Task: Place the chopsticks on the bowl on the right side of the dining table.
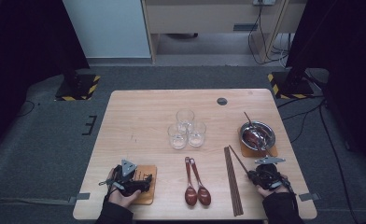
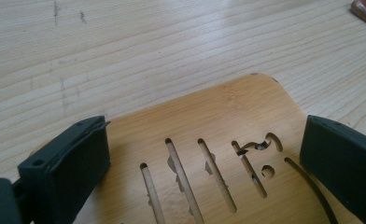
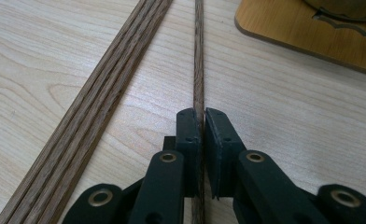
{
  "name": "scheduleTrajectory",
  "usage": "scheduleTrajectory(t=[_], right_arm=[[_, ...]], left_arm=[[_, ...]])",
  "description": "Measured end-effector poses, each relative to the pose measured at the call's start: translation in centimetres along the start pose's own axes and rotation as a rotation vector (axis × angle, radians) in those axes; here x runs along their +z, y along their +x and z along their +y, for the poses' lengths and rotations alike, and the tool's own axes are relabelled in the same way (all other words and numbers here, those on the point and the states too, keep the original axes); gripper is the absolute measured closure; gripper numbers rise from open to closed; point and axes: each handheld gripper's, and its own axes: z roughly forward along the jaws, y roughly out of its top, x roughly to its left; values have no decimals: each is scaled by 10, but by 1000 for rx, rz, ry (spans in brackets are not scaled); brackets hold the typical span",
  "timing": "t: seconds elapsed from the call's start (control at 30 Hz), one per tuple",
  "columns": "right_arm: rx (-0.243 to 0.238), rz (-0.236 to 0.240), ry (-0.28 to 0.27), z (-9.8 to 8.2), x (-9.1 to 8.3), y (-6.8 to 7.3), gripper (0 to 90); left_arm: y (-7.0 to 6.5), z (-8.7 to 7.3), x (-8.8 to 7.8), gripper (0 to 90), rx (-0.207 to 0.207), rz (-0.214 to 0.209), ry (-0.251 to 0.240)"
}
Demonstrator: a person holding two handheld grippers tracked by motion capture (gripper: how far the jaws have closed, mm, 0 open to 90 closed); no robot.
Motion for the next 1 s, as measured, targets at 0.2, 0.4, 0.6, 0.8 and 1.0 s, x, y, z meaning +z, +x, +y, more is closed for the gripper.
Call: scheduleTrajectory(t=[0.2, 0.4, 0.6, 0.8, 1.0], right_arm=[[20, 21, 0, 1, 0, -4, 849], [36, 36, -11, 3, -4, -7, 850], [54, 55, -31, 6, -10, -10, 850], [66, 71, -53, 8, -17, -12, 850], [73, 87, -76, 10, -22, -13, 850]], left_arm=[[0, 0, 0, 7, 0, 0, 0], [0, 0, 0, 7, -1, 0, 0], [0, 0, 0, 7, -1, 0, 0], [0, 0, 0, 7, 0, 0, 0], [0, 0, 0, 7, -1, 0, 0]])
